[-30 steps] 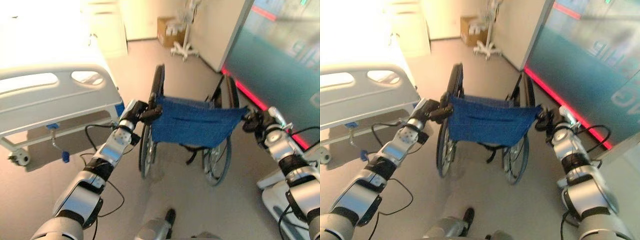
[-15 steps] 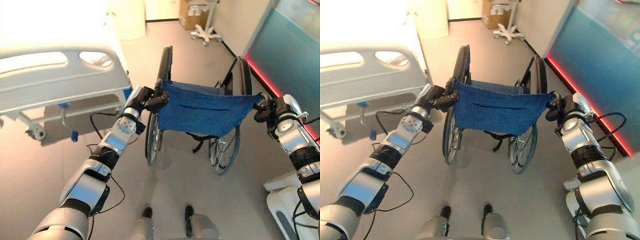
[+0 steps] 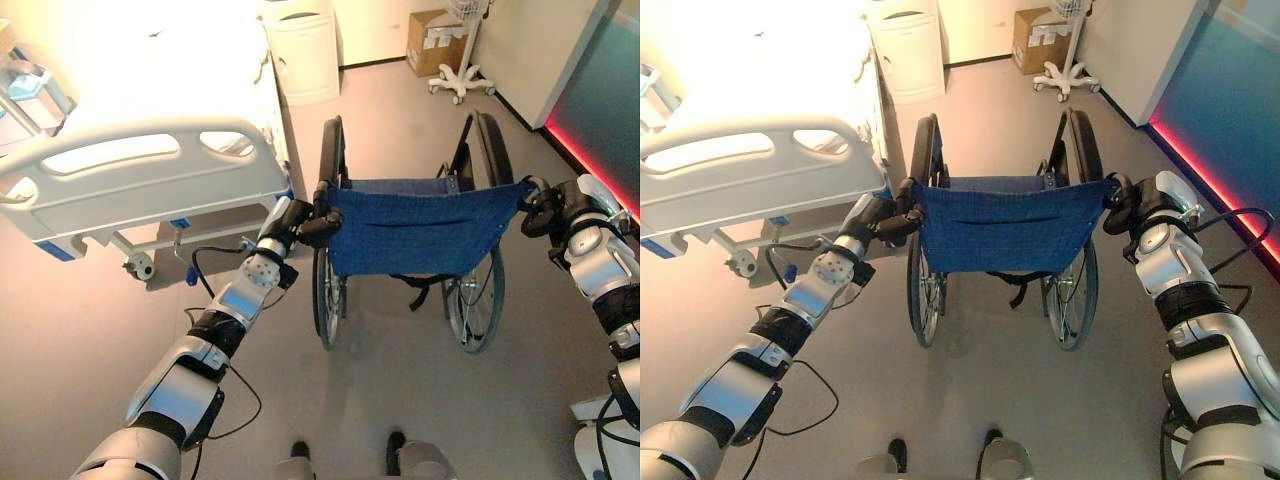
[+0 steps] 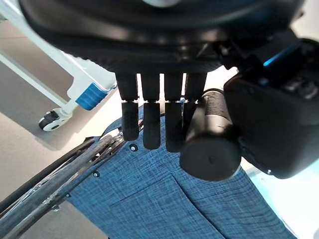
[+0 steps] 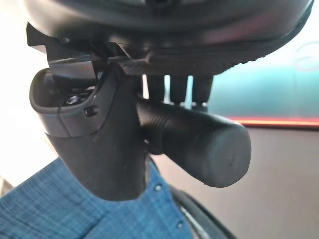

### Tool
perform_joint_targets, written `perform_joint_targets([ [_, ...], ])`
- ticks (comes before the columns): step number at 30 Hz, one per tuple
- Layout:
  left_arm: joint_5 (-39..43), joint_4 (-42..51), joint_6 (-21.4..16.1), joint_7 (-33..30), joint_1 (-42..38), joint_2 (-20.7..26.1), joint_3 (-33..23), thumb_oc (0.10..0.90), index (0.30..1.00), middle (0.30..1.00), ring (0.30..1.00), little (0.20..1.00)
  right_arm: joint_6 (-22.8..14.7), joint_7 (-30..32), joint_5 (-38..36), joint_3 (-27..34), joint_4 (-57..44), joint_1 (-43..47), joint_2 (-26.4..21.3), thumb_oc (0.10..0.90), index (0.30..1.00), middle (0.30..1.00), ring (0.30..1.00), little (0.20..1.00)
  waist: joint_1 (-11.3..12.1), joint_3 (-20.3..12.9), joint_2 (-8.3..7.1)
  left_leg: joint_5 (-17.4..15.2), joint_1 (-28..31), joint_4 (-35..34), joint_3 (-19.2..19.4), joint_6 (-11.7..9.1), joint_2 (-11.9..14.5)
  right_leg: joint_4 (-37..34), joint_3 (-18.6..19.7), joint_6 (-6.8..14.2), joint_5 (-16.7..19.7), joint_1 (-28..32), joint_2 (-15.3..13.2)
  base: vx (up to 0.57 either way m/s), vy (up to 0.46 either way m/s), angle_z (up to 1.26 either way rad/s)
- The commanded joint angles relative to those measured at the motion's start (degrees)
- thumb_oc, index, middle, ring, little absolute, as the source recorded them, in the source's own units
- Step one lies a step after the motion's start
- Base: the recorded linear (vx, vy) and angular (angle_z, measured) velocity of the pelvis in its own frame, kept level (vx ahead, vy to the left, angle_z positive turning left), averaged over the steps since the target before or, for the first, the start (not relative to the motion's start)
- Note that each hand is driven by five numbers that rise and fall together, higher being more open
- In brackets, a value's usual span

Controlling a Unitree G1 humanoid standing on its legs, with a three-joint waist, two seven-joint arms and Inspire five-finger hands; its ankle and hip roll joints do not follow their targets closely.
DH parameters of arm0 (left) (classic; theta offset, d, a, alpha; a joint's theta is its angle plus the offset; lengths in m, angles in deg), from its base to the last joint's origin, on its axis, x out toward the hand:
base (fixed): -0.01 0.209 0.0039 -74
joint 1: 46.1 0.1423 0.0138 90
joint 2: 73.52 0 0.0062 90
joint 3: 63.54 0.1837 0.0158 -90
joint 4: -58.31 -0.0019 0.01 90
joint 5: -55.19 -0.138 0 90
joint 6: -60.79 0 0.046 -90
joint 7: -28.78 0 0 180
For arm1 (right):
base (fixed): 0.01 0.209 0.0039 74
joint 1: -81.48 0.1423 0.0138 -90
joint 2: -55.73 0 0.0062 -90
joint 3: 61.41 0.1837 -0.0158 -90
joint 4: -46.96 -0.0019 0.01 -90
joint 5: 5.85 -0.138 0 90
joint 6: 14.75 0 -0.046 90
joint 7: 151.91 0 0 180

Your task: Push the wheelchair next to the bed

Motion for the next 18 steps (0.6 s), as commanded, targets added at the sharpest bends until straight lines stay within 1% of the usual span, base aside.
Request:
perform_joint_targets([
  [1, -5.5, 0.5, -4.2, 1.1, 5.0, 6.7, 5.4, 0.4, 0.3, 0.3, 0.3, 0.3, -15.2, -4.6, 2.7, -8.1, -0.9, 2.9, 9.7, 0.4, 0.3, 0.3, 0.3, 0.3, 5.9, 3.2, -2.0, -1.6, 8.6, 14.1, 4.8, 1.5, 5.4, -1.7, 4.3, 1.3, 5.7, -2.6, -1.5, 0.23, -0.209, 0.03],
  [2, -5.3, -0.4, -4.6, 0.9, 5.2, 6.3, 5.3, 0.4, 0.3, 0.3, 0.3, 0.3, -15.1, -4.3, 1.8, -8.2, -0.1, 2.7, 10.2, 0.4, 0.3, 0.3, 0.3, 0.3, 6.1, 2.9, -2.44, -1.1, 7.8, 16.1, 4.5, 1.7, 5.0, -1.9, 4.3, 0.9, 5.2, -1.9, -1.0, 0.23, -0.192, -0.22],
  [3, -5.6, -0.6, -4.8, 1.0, 5.5, 6.1, 5.1, 0.4, 0.3, 0.3, 0.3, 0.3, -14.8, -4.1, 1.4, -8.2, 0.1, 2.5, 10.6, 0.4, 0.3, 0.3, 0.3, 0.3, 6.6, 3.1, -2.57, -1.6, 6.9, 17.2, 3.8, 2.0, 4.2, -1.7, 4.7, 0.6, 4.5, -1.0, -0.5, 0.26, -0.2, -0.23],
  [4, -6.6, -0.5, -4.8, 1.0, 5.9, 5.9, 4.9, 0.4, 0.3, 0.3, 0.3, 0.3, -14.3, -3.8, 1.0, -8.2, 0.3, 2.3, 11.1, 0.4, 0.3, 0.3, 0.3, 0.3, 7.5, 3.6, -2.92, -2.2, 4.7, 18.3, 2.9, 2.6, 2.9, -1.9, 5.3, 0.4, 4.0, 0.4, 0.2, 0.3, -0.193, -0.1],
  [5, -7.1, 0.0, -4.4, 0.8, 6.2, 5.7, 4.8, 0.4, 0.3, 0.3, 0.3, 0.3, -13.9, -3.3, 0.9, -8.3, 0.4, 2.1, 11.8, 0.4, 0.3, 0.3, 0.3, 0.3, 8.6, 4.3, -3.42, -3.1, 1.3, 19.2, 2.4, 3.5, 0.8, -2.3, 6.3, 0.3, 3.7, 2.0, 0.8, 0.35, -0.193, 0.01],
  [6, -7.3, 0.2, -4.0, 0.4, 6.6, 5.5, 4.8, 0.4, 0.3, 0.3, 0.3, 0.3, -13.5, -2.7, 0.9, -8.5, 0.3, 2.2, 12.3, 0.4, 0.3, 0.3, 0.3, 0.3, 9.6, 5.3, -3.78, -4.7, -1.7, 19.9, 2.7, 4.6, -1.2, -2.9, 7.2, 0.4, 3.4, 3.7, 1.2, 0.32, -0.138, 0.07],
  [7, -7.2, 0.6, -3.6, 0.0, 6.7, 5.3, 4.9, 0.4, 0.3, 0.3, 0.3, 0.3, -13.3, -2.4, 1.0, -8.7, 0.2, 2.2, 12.6, 0.4, 0.3, 0.3, 0.3, 0.3, 10.3, 6.2, -3.71, -5.8, -3.9, 19.9, 3.2, 5.1, -3.0, -3.0, 7.9, 0.3, 2.8, 5.2, 2.0, 0.29, -0.083, 0.12],
  [8, -6.9, 0.8, -3.3, -0.3, 6.7, 5.2, 5.0, 0.4, 0.3, 0.3, 0.3, 0.3, -12.8, -2.1, 1.2, -8.8, 0.0, 2.3, 12.9, 0.4, 0.3, 0.3, 0.3, 0.3, 11.0, 6.9, -3.53, -5.8, -7.1, 19.0, 3.8, 5.4, -5.3, -3.5, 8.6, 0.1, 2.5, 6.5, 3.1, 0.29, -0.047, 0.03],
  [9, -6.7, 0.9, -2.9, -0.4, 6.5, 5.3, 5.2, 0.4, 0.3, 0.3, 0.3, 0.3, -12.4, -1.7, 1.6, -8.9, -0.3, 2.4, 13.3, 0.4, 0.3, 0.3, 0.3, 0.3, 11.8, 7.8, -2.97, -5.2, -10.0, 17.8, 4.5, 5.3, -7.2, -3.8, 9.5, 0.0, 2.0, 8.2, 4.5, 0.41, -0.043, -0.14],
  [10, -5.9, 1.3, -2.3, -0.7, 6.5, 5.7, 5.4, 0.4, 0.3, 0.3, 0.3, 0.3, -12.1, -1.2, 2.0, -8.9, -0.9, 2.3, 13.8, 0.4, 0.3, 0.3, 0.3, 0.3, 13.1, 8.9, -2.24, -3.9, -12.8, 15.9, 5.3, 5.1, -8.7, -4.1, 10.6, -0.1, 1.2, 10.4, 6.0, 0.4, -0.007, -0.17],
  [11, -5.7, 1.3, -2.3, -0.9, 6.7, 5.9, 5.4, 0.4, 0.3, 0.3, 0.3, 0.3, -12.2, -1.4, 2.0, -8.8, -1.1, 2.3, 13.8, 0.4, 0.3, 0.3, 0.3, 0.3, 13.8, 9.0, -1.63, -2.6, -14.0, 13.4, 5.5, 4.8, -9.3, -4.3, 11.1, -0.1, 1.1, 11.4, 7.0, 0.48, 0.041, -0.28],
  [12, -5.5, 1.5, -2.1, -1.2, 7.1, 6.2, 5.3, 0.4, 0.3, 0.3, 0.3, 0.3, -12.8, -1.9, 1.9, -9.0, -1.3, 2.6, 13.8, 0.4, 0.3, 0.3, 0.3, 0.3, 15.0, 9.0, -0.9, -0.7, -15.1, 9.6, 5.5, 4.4, -10.1, -4.7, 12.2, 0.0, 0.6, 13.4, 8.3, 0.46, 0.093, -0.38],
  [13, -5.6, 1.7, -1.9, -1.1, 7.4, 6.5, 5.1, 0.4, 0.3, 0.3, 0.3, 0.3, -13.2, -2.3, 2.1, -9.0, -1.4, 2.8, 13.8, 0.4, 0.3, 0.3, 0.3, 0.3, 16.1, 8.9, -0.51, 0.7, -15.6, 6.1, 5.1, 4.3, -10.7, -4.9, 13.2, 0.1, 0.1, 15.2, 8.9, 0.5, 0.119, -0.57],
  [14, -5.7, 2.0, -1.6, -1.2, 8.0, 6.8, 4.7, 0.4, 0.3, 0.3, 0.3, 0.3, -13.8, -3.1, 2.1, -9.0, -1.5, 3.2, 13.5, 0.4, 0.3, 0.3, 0.3, 0.3, 17.1, 8.8, -0.59, 1.3, -15.5, 3.5, 5.2, 4.4, -11.3, -5.0, 14.1, 0.3, -0.8, 16.8, 9.1, 0.36, 0.107, -0.6],
  [15, -5.8, 2.1, -1.6, -1.2, 8.1, 6.9, 4.6, 0.4, 0.3, 0.3, 0.3, 0.3, -14.1, -3.3, 2.0, -9.1, -1.5, 3.3, 13.4, 0.4, 0.3, 0.3, 0.3, 0.3, 17.4, 8.7, -0.57, 1.4, -15.5, 3.0, 5.2, 4.5, -11.4, -5.1, 14.4, 0.3, -1.0, 17.2, 9.1, 0.4, 0.187, -1.04],
  [16, -5.7, 2.8, -1.3, -1.2, 8.7, 7.8, 3.9, 0.4, 0.3, 0.3, 0.3, 0.3, -14.8, -4.3, 1.5, -9.4, -1.6, 4.3, 12.8, 0.4, 0.3, 0.3, 0.3, 0.3, 18.3, 7.9, -0.54, 0.3, -15.2, 2.0, 6.7, 5.0, -11.3, -4.4, 14.8, 0.7, -2.3, 18.6, 8.9, 0.37, 0.219, -0.83],
  [18, -4.8, 2.5, -1.1, -1.2, 8.7, 8.5, 3.4, 0.4, 0.3, 0.3, 0.3, 0.3, -16.4, -4.5, 1.0, -9.3, -1.0, 4.3, 12.9, 0.4, 0.3, 0.3, 0.3, 0.3, 18.5, 6.5, -1.02, -3.4, -14.4, 4.6, 9.8, 6.9, -10.7, -2.7, 13.9, 1.3, -3.4, 19.2, 7.8, 0.45, 0.271, -0.64],
])
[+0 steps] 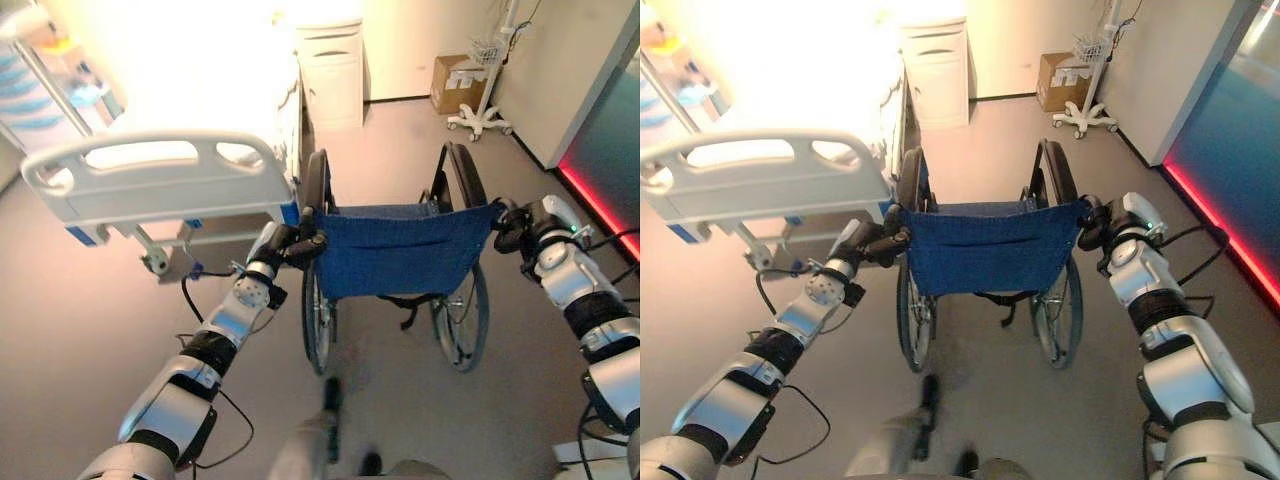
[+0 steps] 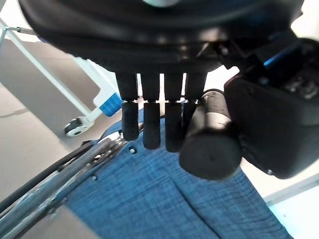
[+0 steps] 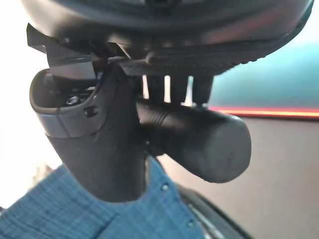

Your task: Push the wheelchair next to the bed

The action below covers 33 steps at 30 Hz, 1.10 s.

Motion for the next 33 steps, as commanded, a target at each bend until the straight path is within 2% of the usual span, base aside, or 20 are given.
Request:
perform_joint_targets([
  [1, -5.1, -0.9, 0.0, -1.2, -0.6, 4.9, 6.6, 0.4, 0.3, 0.3, 0.3, 0.3, -14.0, -4.6, 1.7, -5.0, -5.3, 3.6, 7.2, 0.4, 0.3, 0.3, 0.3, 0.3, 4.9, 3.3, -4.56, -1.9, 3.8, 4.4, 1.7, 5.4, -2.9, -6.5, 7.3, 6.3, 3.8, 10.5, -4.8, 0.45, 0.235, -0.7],
  [3, -6.1, -1.9, -0.7, 0.1, -0.5, 5.3, 6.3, 0.4, 0.3, 0.3, 0.3, 0.3, -14.5, -5.2, 2.9, -4.3, -5.4, 1.9, 7.9, 0.4, 0.3, 0.3, 0.3, 0.3, 5.6, 2.4, -5.82, -5.1, 3.5, 8.2, 0.5, 6.7, -3.7, -4.9, 6.3, 7.2, 4.6, 11.0, -6.7, 0.52, 0.238, -0.49],
  [4, -6.6, -1.5, -0.5, 0.5, 0.1, 6.0, 6.2, 0.4, 0.3, 0.3, 0.3, 0.3, -15.8, -5.3, 3.3, -4.0, -5.4, 0.3, 8.2, 0.4, 0.3, 0.3, 0.3, 0.3, 6.1, 1.6, -6.7, -6.2, 4.9, 8.4, -0.3, 7.9, -4.4, -2.1, 5.4, 9.4, 8.3, 10.5, -8.7, 0.51, 0.238, -0.1],
  [8, -8.0, -1.3, -0.3, 0.3, -0.5, 7.0, 6.6, 0.4, 0.3, 0.3, 0.3, 0.3, -17.6, -4.3, 3.7, -3.7, -5.1, -0.4, 9.1, 0.4, 0.3, 0.3, 0.3, 0.3, 7.1, 0.3, -8.05, -7.2, 6.1, 8.3, -1.5, 9.4, -6.1, 0.5, 4.0, 12.7, 14.3, 9.3, -12.4, 0.32, 0.154, 0.26],
  [11, -8.2, -1.8, -0.7, -0.9, -1.1, 6.3, 6.9, 0.4, 0.3, 0.3, 0.3, 0.3, -18.5, -3.7, 3.8, -3.7, -3.7, 0.4, 9.4, 0.4, 0.3, 0.3, 0.3, 0.3, 7.3, 0.3, -7.89, -8.0, 6.3, 8.3, -2.7, 10.2, -6.5, 3.5, 4.2, 12.9, 16.5, 7.3, -13.9, 0.25, 0.117, 0.12],
  [14, -10.5, -1.7, -0.9, -1.1, -1.5, 5.9, 7.5, 0.4, 0.3, 0.3, 0.3, 0.3, -19.0, -1.7, 3.2, -3.1, -1.4, 0.8, 9.8, 0.4, 0.3, 0.3, 0.3, 0.3, 8.1, -0.3, -8.09, -8.2, 5.4, 8.2, -5.1, 11.2, -8.2, 7.6, 6.5, 13.1, 19.6, 7.3, -12.6, 0.3, 0.102, 0.27],
  [18, -10.7, -1.4, -0.8, -1.2, -0.9, 5.7, 7.9, 0.4, 0.3, 0.3, 0.3, 0.3, -18.9, -0.8, 3.1, -2.9, -1.4, -0.7, 9.8, 0.4, 0.3, 0.3, 0.3, 0.3, 7.5, -1.0, -8.41, -8.8, 6.3, 7.9, -6.3, 11.8, -9.0, 10.1, 8.0, 13.5, 22.5, 4.9, -12.4, 0.22, 0.046, 0.52],
  [20, -10.2, -1.8, -1.1, -2.4, -0.3, 5.1, 7.8, 0.4, 0.3, 0.3, 0.3, 0.3, -18.2, -0.2, 3.6, -3.3, -1.9, -1.4, 10.3, 0.4, 0.3, 0.3, 0.3, 0.3, 5.5, -0.5, -7.67, -10.2, 9.0, 8.2, -7.1, 12.0, -8.5, 8.6, 7.9, 13.0, 22.1, -1.8, -13.9, 0.34, 0.003, 0.16],
  [22, -8.9, -1.8, -2.6, -2.9, -0.2, 5.2, 7.5, 0.4, 0.3, 0.3, 0.3, 0.3, -16.6, 0.5, 3.8, -3.8, -2.7, -1.2, 10.5, 0.4, 0.3, 0.3, 0.3, 0.3, 2.3, 2.0, -6.2, -12.8, 13.8, 8.2, -9.6, 12.3, -7.8, 8.0, 9.1, 12.2, 21.8, -14.5, -15.2, 0.32, -0.053, -0.02],
  [23, -8.0, -1.5, -2.8, -3.1, -0.3, 5.4, 7.5, 0.4, 0.3, 0.3, 0.3, 0.3, -15.5, 0.9, 3.4, -4.1, -3.2, -1.0, 10.3, 0.4, 0.3, 0.3, 0.3, 0.3, 1.0, 3.1, -5.9, -14.1, 14.5, 9.0, -10.7, 12.6, -7.9, 6.9, 10.2, 11.9, 22.2, -19.5, -14.7, 0.27, -0.097, -0.03],
  [24, -7.3, -1.7, -3.3, -2.9, -0.7, 5.5, 7.5, 0.4, 0.3, 0.3, 0.3, 0.3, -13.5, 1.0, 2.9, -4.1, -3.8, -0.8, 10.1, 0.4, 0.3, 0.3, 0.3, 0.3, -0.1, 4.2, -6.17, -15.9, 15.0, 10.5, -11.7, 12.7, -8.7, 3.8, 10.7, 11.7, 22.2, -21.8, -14.8, 0.39, -0.184, 0.22],
  [25, -7.6, -2.3, -3.8, -2.3, -1.5, 5.5, 7.4, 0.4, 0.3, 0.3, 0.3, 0.3, -9.4, 0.8, 1.5, -3.9, -4.5, -0.3, 9.8, 0.4, 0.3, 0.3, 0.3, 0.3, -1.1, 4.8, -7.14, -17.6, 16.1, 11.6, -12.7, 12.6, -9.7, -2.4, 11.0, 12.2, 22.9, -22.8, -15.7, 0.35, -0.176, 0.47],
  [26, -7.6, -2.4, -3.9, -2.2, -1.6, 5.5, 7.4, 0.4, 0.3, 0.3, 0.3, 0.3, -8.9, 1.0, 1.0, -3.9, -4.6, -0.3, 9.7, 0.4, 0.3, 0.3, 0.3, 0.3, -1.4, 5.0, -7.08, -18.0, 16.6, 11.7, -13.0, 12.5, -9.7, -3.9, 10.8, 12.2, 22.8, -22.6, -15.8, 0.49, -0.229, 0.85],
  [27, -7.2, -3.1, -3.9, -1.8, -2.8, 5.3, 7.6, 0.4, 0.3, 0.3, 0.3, 0.3, -5.6, 1.2, -2.4, -3.1, -4.8, 0.3, 9.7, 0.4, 0.3, 0.3, 0.3, 0.3, -2.3, 5.2, -7.36, -19.0, 19.1, 11.1, -14.3, 11.9, -9.5, -10.7, 10.4, 12.9, 22.6, -22.6, -16.0, 0.5, -0.197, 1.34],
  [28, -6.5, -3.5, -3.3, -1.9, -3.6, 5.1, 7.4, 0.4, 0.3, 0.3, 0.3, 0.3, -2.2, 0.2, -4.5, -2.3, -5.6, 1.0, 10.0, 0.4, 0.3, 0.3, 0.3, 0.3, -2.9, 4.8, -7.69, -19.8, 21.3, 10.2, -14.7, 11.2, -8.8, -13.0, 10.0, 13.4, 22.7, -22.0, -16.0, 0.56, -0.216, 1.48],
  [30, -7.5, -3.7, -1.7, -2.5, -4.5, 4.9, 7.1, 0.4, 0.3, 0.3, 0.3, 0.3, 1.7, 0.4, -6.8, -1.5, -6.4, 1.5, 10.6, 0.4, 0.3, 0.3, 0.3, 0.3, -3.5, 4.2, -7.91, -20.1, 23.1, 8.8, -14.4, 10.6, -8.1, -11.9, 9.9, 13.4, 22.4, -21.3, -15.3, 0.42, -0.167, 0.8],
  [31, -7.7, -3.7, -1.4, -2.5, -5.2, 4.9, 7.1, 0.4, 0.3, 0.3, 0.3, 0.3, 3.0, 0.8, -7.3, -1.1, -6.7, 1.4, 10.6, 0.4, 0.3, 0.3, 0.3, 0.3, -4.0, 4.0, -8.08, -20.0, 22.8, 8.8, -14.7, 10.5, -8.3, -14.0, 11.0, 13.5, 21.8, -20.2, -14.5, 0.49, -0.24, 0.43],
  [32, -7.1, -4.2, -1.0, -3.0, -6.0, 4.7, 7.0, 0.4, 0.3, 0.3, 0.3, 0.3, 4.4, 1.0, -8.2, -0.8, -6.3, 1.2, 10.5, 0.4, 0.3, 0.3, 0.3, 0.3, -4.9, 3.5, -8.43, -20.6, 22.6, 9.4, -15.1, 10.5, -8.7, -13.7, 13.0, 13.5, 21.9, -18.8, -13.7, 0.46, -0.237, 0.54],
  [33, -6.1, -4.3, -0.7, -3.5, -6.3, 4.7, 6.9, 0.4, 0.3, 0.3, 0.3, 0.3, 4.8, 0.7, -8.4, -0.6, -6.0, 1.2, 10.6, 0.4, 0.3, 0.3, 0.3, 0.3, -5.2, 3.3, -8.54, -21.0, 22.8, 9.6, -14.9, 10.2, -8.4, -12.1, 13.3, 13.4, 21.9, -19.0, -13.8, 0.42, -0.218, 0.8],
])
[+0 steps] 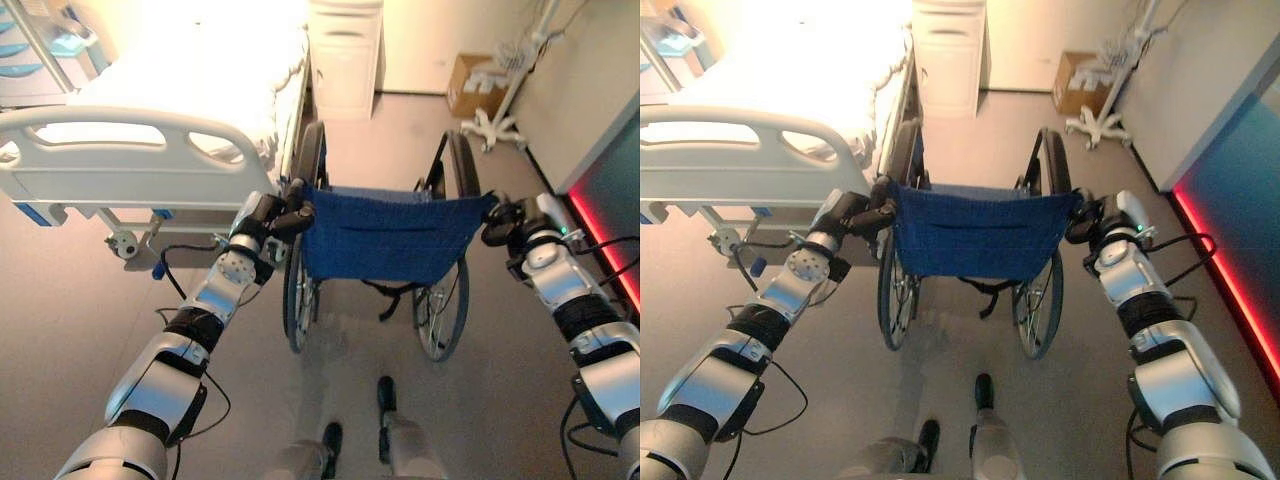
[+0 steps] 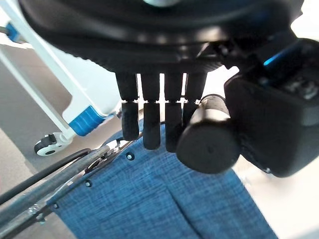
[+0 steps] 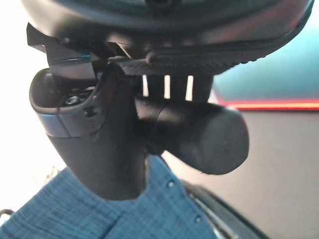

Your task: Push the wheelchair next to the bed

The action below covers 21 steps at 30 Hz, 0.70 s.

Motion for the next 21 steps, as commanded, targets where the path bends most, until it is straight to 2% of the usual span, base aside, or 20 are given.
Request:
perform_joint_targets([
  [1, -4.6, -0.4, 1.1, -1.8, 2.8, 2.8, 5.2, 0.4, 0.3, 0.3, 0.3, 0.3, 0.2, -4.9, -2.5, -8.2, -1.3, 2.9, 6.9, 0.4, 0.3, 0.3, 0.3, 0.3, 3.1, 2.4, -0.83, -12.2, 10.3, 2.7, 3.2, -5.0, 0.2, -4.7, 1.9, -2.2, 9.9, 0.1, -1.3, 0.24, -0.126, 0.99],
  [2, -4.4, -0.4, 1.1, -1.9, 2.7, 2.8, 5.2, 0.4, 0.3, 0.3, 0.3, 0.3, 0.3, -4.9, -2.5, -8.1, -1.2, 2.8, 6.9, 0.4, 0.3, 0.3, 0.3, 0.3, 3.0, 2.4, -0.77, -12.3, 10.5, 2.8, 3.4, -5.3, 0.6, -4.0, 1.8, -2.2, 9.7, 0.1, -1.4, 0.38, -0.202, 0.77],
  [3, -4.0, -0.2, 1.4, -2.6, 1.9, 3.4, 5.1, 0.4, 0.3, 0.3, 0.3, 0.3, 0.1, -5.1, -1.9, -7.4, -0.8, 1.8, 6.8, 0.4, 0.3, 0.3, 0.3, 0.3, 2.2, 2.6, -0.7, -12.6, 11.7, 3.1, 5.3, -6.9, 3.3, -3.3, -0.1, -2.5, 9.8, 0.8, -2.9, 0.3, -0.159, 0.28],
  [4, -3.9, -0.2, 1.4, -2.6, 1.8, 3.5, 5.1, 0.4, 0.3, 0.3, 0.3, 0.3, 0.1, -5.1, -2.0, -7.3, -0.8, 1.7, 6.7, 0.4, 0.3, 0.3, 0.3, 0.3, 2.1, 2.6, -0.59, -12.6, 12.1, 2.9, 5.4, -7.1, 3.8, -3.2, -0.2, -2.6, 9.7, 0.9, -2.8, 0.51, -0.256, 0.02],
  [5, -3.0, -0.4, 1.7, -2.9, 1.1, 3.6, 5.2, 0.4, 0.3, 0.3, 0.3, 0.3, 0.7, -5.2, -1.8, -6.4, -1.0, 1.0, 5.9, 0.4, 0.3, 0.3, 0.3, 0.3, 0.7, 2.1, -0.13, -12.2, 15.0, 1.8, 6.6, -8.6, 6.9, -3.0, -1.1, -3.0, 9.6, 1.0, -2.9, 0.37, -0.172, 0.32],
  [7, -2.4, -1.1, 1.5, -3.2, 0.5, 3.5, 5.5, 0.4, 0.3, 0.3, 0.3, 0.3, 0.9, -5.2, -2.0, -6.2, -0.8, 0.8, 5.6, 0.4, 0.3, 0.3, 0.3, 0.3, -0.3, 1.5, 0.46, -9.9, 17.4, 1.5, 7.5, -10.0, 9.4, -2.8, -2.7, -3.4, 9.3, 0.9, -2.9, 0.35, -0.146, 0.58],
  [8, -1.5, -1.5, 1.4, -3.6, 0.0, 3.7, 5.8, 0.4, 0.3, 0.3, 0.3, 0.3, 1.1, -5.5, -2.6, -6.2, -0.8, 0.6, 5.1, 0.4, 0.3, 0.3, 0.3, 0.3, -1.2, 0.8, 0.97, -6.1, 18.4, 2.7, 8.0, -11.3, 11.5, -2.2, -3.9, -4.3, 8.4, 0.8, -2.5, 0.25, -0.085, 0.54],
  [9, -1.3, -1.6, 1.3, -3.7, -0.1, 3.7, 5.8, 0.4, 0.3, 0.3, 0.3, 0.3, 1.1, -5.7, -2.6, -6.1, -0.8, 0.6, 5.1, 0.4, 0.3, 0.3, 0.3, 0.3, -1.4, 0.8, 1.04, -5.4, 18.6, 3.0, 8.1, -11.5, 11.8, -2.1, -4.1, -4.6, 8.2, 0.9, -2.4, 0.36, -0.105, 0.48],
  [10, -0.7, -1.6, 1.2, -4.2, 0.1, 3.9, 6.0, 0.4, 0.3, 0.3, 0.3, 0.3, 0.9, -5.9, -2.6, -6.7, -1.1, -0.1, 4.8, 0.4, 0.3, 0.3, 0.3, 0.3, -2.0, 0.2, 1.29, 1.9, 17.7, 6.9, 8.6, -12.7, 14.1, -2.1, -5.2, -6.2, 7.0, 1.9, -1.6, 0.26, -0.077, 0.29],
  [11, -0.5, -1.6, 1.0, -4.4, 0.2, 4.0, 6.1, 0.4, 0.3, 0.3, 0.3, 0.3, 0.8, -5.6, -3.1, -7.0, -1.2, -0.5, 4.7, 0.4, 0.3, 0.3, 0.3, 0.3, -2.1, 0.2, 1.05, 3.8, 16.5, 10.0, 8.4, -12.7, 14.2, -2.2, -5.3, -7.0, 6.4, 2.7, -1.3, 0.38, -0.124, 0.26],
  [12, 0.1, -1.3, 0.5, -4.8, 0.8, 4.1, 6.0, 0.4, 0.3, 0.3, 0.3, 0.3, 0.8, -4.8, -4.0, -7.6, -1.7, -1.4, 4.5, 0.4, 0.3, 0.3, 0.3, 0.3, -1.5, 0.8, 0.43, 5.9, 12.4, 17.4, 8.0, -12.3, 13.5, -2.1, -5.2, -8.5, 4.9, 5.0, -0.8, 0.35, -0.136, 0.35],
  [13, 0.1, -1.2, 0.1, -4.7, 1.2, 4.1, 5.9, 0.4, 0.3, 0.3, 0.3, 0.3, 0.9, -4.4, -4.4, -7.8, -1.6, -1.6, 4.6, 0.4, 0.3, 0.3, 0.3, 0.3, -0.9, 1.4, -0.39, 6.8, 8.0, 21.3, 8.2, -11.7, 12.0, -2.3, -4.8, -9.3, 4.2, 7.0, -0.8, 0.34, -0.122, 0.3],
  [14, -0.2, -1.1, 0.0, -4.6, 1.3, 4.1, 5.8, 0.4, 0.3, 0.3, 0.3, 0.3, 0.9, -4.1, -4.5, -7.8, -1.5, -1.8, 4.7, 0.4, 0.3, 0.3, 0.3, 0.3, -0.5, 1.8, -0.52, 6.9, 6.0, 22.1, 8.6, -11.5, 11.7, -2.3, -4.7, -9.6, 3.7, 8.1, -0.6, 0.39, -0.049, 0.08],
  [15, -1.6, -0.9, -1.0, -4.0, 1.9, 3.7, 5.4, 0.4, 0.3, 0.3, 0.3, 0.3, 0.9, -3.3, -4.3, -7.6, -1.0, -2.3, 5.3, 0.4, 0.3, 0.3, 0.3, 0.3, 0.9, 4.1, 0.0, 6.2, 0.7, 21.6, 10.2, -10.7, 11.8, -2.0, -3.7, -10.2, 1.8, 12.0, 0.9, 0.33, 0.006, -0.05],
  [16, -1.8, -0.8, -1.3, -4.0, 2.1, 3.7, 5.4, 0.4, 0.3, 0.3, 0.3, 0.3, 0.9, -3.3, -4.0, -7.5, -0.7, -2.3, 5.4, 0.4, 0.3, 0.3, 0.3, 0.3, 1.1, 4.3, 0.13, 6.1, 0.2, 19.9, 10.5, -10.5, 11.4, -1.9, -3.5, -10.1, 1.5, 12.6, 1.2, 0.55, 0.114, -0.01],
  [17, -2.3, -0.6, -2.5, -3.9, 2.8, 3.4, 5.2, 0.4, 0.3, 0.3, 0.3, 0.3, 1.0, -3.3, -2.6, -7.0, -0.2, -2.2, 6.2, 0.4, 0.3, 0.3, 0.3, 0.3, 2.1, 5.9, 1.35, 6.0, -1.0, 13.5, 12.0, -10.4, 10.8, -1.5, -2.5, -10.0, -0.3, 15.4, 3.1, 0.46, 0.167, -0.11],
  [19, -2.3, -0.1, -3.0, -3.5, 3.0, 3.4, 5.5, 0.4, 0.3, 0.3, 0.3, 0.3, 2.0, -2.9, -1.8, -6.9, -0.6, -2.2, 6.9, 0.4, 0.3, 0.3, 0.3, 0.3, 3.5, 6.8, 3.54, 10.8, -4.3, 5.6, 12.6, -12.0, 10.4, -1.6, -1.5, -10.3, -2.0, 18.9, 6.2, 0.57, 0.217, -0.34],
  [20, -2.8, 0.1, -3.1, -3.1, 3.2, 3.6, 5.7, 0.4, 0.3, 0.3, 0.3, 0.3, 2.5, -3.2, -1.3, -7.0, -0.7, -2.1, 7.2, 0.4, 0.3, 0.3, 0.3, 0.3, 5.0, 7.5, 4.52, 13.9, -6.1, -0.2, 12.5, -13.0, 9.5, -2.3, 0.4, -10.3, -3.1, 22.4, 7.6, 0.63, 0.234, -0.62],
  [21, -3.2, 0.7, -2.9, -3.1, 3.5, 3.7, 5.6, 0.4, 0.3, 0.3, 0.3, 0.3, 2.5, -3.7, -1.1, -7.1, -1.0, -1.6, 7.0, 0.4, 0.3, 0.3, 0.3, 0.3, 6.2, 7.5, 4.74, 13.9, -7.0, -4.8, 12.3, -13.2, 8.5, -3.0, 1.8, -9.8, -3.6, 24.6, 7.9, 0.55, 0.214, -0.64],
])
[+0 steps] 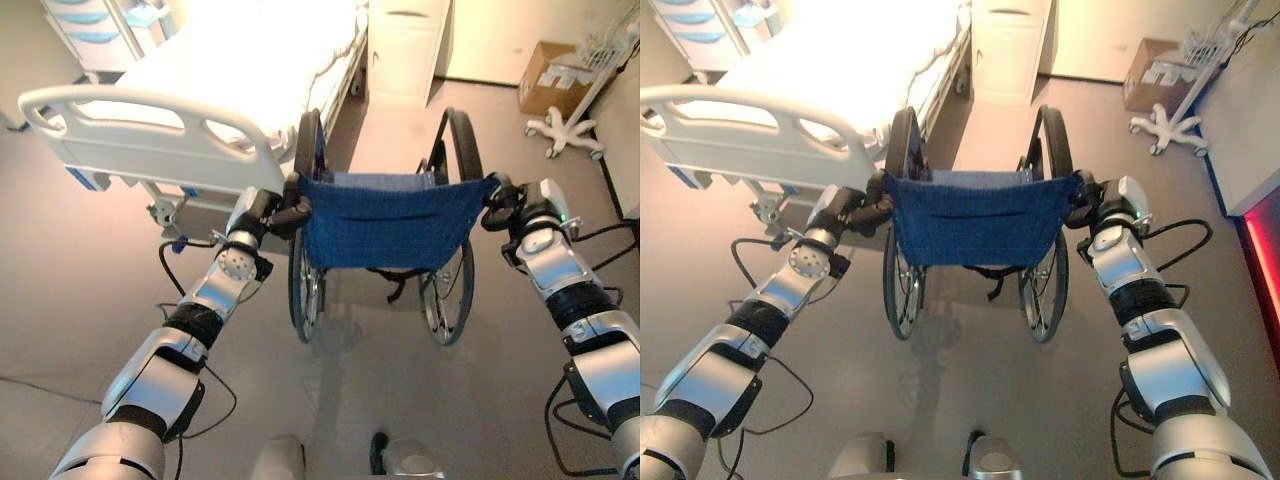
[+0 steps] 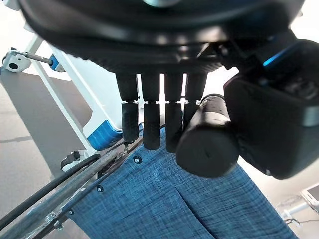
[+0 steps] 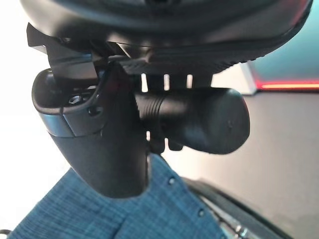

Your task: Push the wheelchair next to the bed

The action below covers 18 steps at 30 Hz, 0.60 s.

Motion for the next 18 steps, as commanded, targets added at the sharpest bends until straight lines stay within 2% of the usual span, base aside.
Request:
perform_joint_targets([
  [1, -5.9, 2.7, -1.6, -0.5, 0.5, 3.5, 0.4, 0.4, 0.3, 0.3, 0.3, 0.3, 0.2, -6.9, -0.9, -7.0, -0.7, -1.3, 5.3, 0.4, 0.3, 0.3, 0.3, 0.3, 5.3, 5.5, 1.82, 12.9, -4.1, -10.5, 0.6, 2.4, -2.7, 1.0, 10.8, 1.0, 3.5, 2.2, 4.4, 0.41, 0.245, -1.13],
  [3, -5.6, 2.8, -1.5, 0.4, 0.3, 4.8, -0.2, 0.4, 0.3, 0.3, 0.3, 0.3, -0.1, -8.8, -0.6, -7.1, -0.8, 0.0, 4.2, 0.4, 0.3, 0.3, 0.3, 0.3, 6.0, 4.9, 1.68, 10.5, -3.3, -11.1, 1.9, 3.1, -3.2, 0.8, 10.9, 2.2, 2.3, 3.3, 2.8, 0.33, 0.271, -1.24],
  [4, -4.6, 2.1, -1.5, 0.9, 0.2, 5.1, -0.4, 0.4, 0.3, 0.3, 0.3, 0.3, -0.1, -8.8, -1.4, -6.9, -0.4, 0.1, 4.0, 0.4, 0.3, 0.3, 0.3, 0.3, 5.8, 3.8, 1.48, 7.5, -2.6, -8.1, 2.6, 4.4, -3.3, 1.8, 10.2, 2.9, 2.0, 3.0, 1.4, 0.3, 0.264, -1.02],
  [6, -5.2, 1.4, -1.7, 1.7, 0.5, 5.4, -0.5, 0.4, 0.3, 0.3, 0.3, 0.3, -0.2, -10.3, 0.0, -6.1, 0.2, -0.4, 4.4, 0.4, 0.3, 0.3, 0.3, 0.3, 6.1, 2.9, 1.03, 5.3, -3.3, -4.9, 2.4, 5.0, -3.9, 2.5, 9.2, 3.6, 2.2, 3.2, -0.1, 0.38, 0.297, -0.89],
  [7, -5.6, 1.6, -1.3, 2.8, 0.4, 7.1, -0.4, 0.4, 0.3, 0.3, 0.3, 0.3, 0.3, -11.0, -0.2, -6.4, -0.8, -1.6, 4.3, 0.4, 0.3, 0.3, 0.3, 0.3, 6.4, 2.0, 0.52, 3.3, -2.0, -3.9, 2.7, 5.9, -4.1, 3.4, 7.5, 4.9, 3.0, 2.6, -2.1, 0.4, 0.3, -0.41],
  [11, -5.1, 1.8, 0.5, 1.9, -0.9, 8.4, 0.2, 0.4, 0.3, 0.3, 0.3, 0.3, -1.6, -9.6, -0.8, -6.3, -0.9, -2.3, 5.6, 0.4, 0.3, 0.3, 0.3, 0.3, 7.5, 0.9, -0.71, 1.8, -1.0, -4.3, 3.4, 7.6, -5.8, 4.5, 5.1, 7.4, 6.8, 1.1, -5.9, 0.26, 0.25, -0.02],
  [17, -5.9, 0.9, 1.6, -0.7, -1.6, 6.7, 0.1, 0.4, 0.3, 0.3, 0.3, 0.3, -5.8, -8.1, -1.1, -6.1, 4.1, -0.6, 7.9, 0.4, 0.3, 0.3, 0.3, 0.3, 9.0, 0.5, -1.47, 0.5, -0.8, -5.1, 4.2, 9.1, -7.1, 5.0, 3.0, 8.5, 12.8, -1.7, -9.6, 0.21, 0.181, -0.5],
  [18, -5.9, 0.8, 1.6, -0.7, -1.6, 6.6, 0.1, 0.4, 0.3, 0.3, 0.3, 0.3, -5.9, -8.0, -1.1, -6.1, 4.2, -0.6, 7.9, 0.4, 0.3, 0.3, 0.3, 0.3, 9.1, 0.4, -1.49, 0.5, -0.8, -5.1, 4.2, 9.1, -7.1, 5.0, 3.0, 8.5, 12.9, -1.7, -9.7, 0.18, 0.129, -0.29],
])
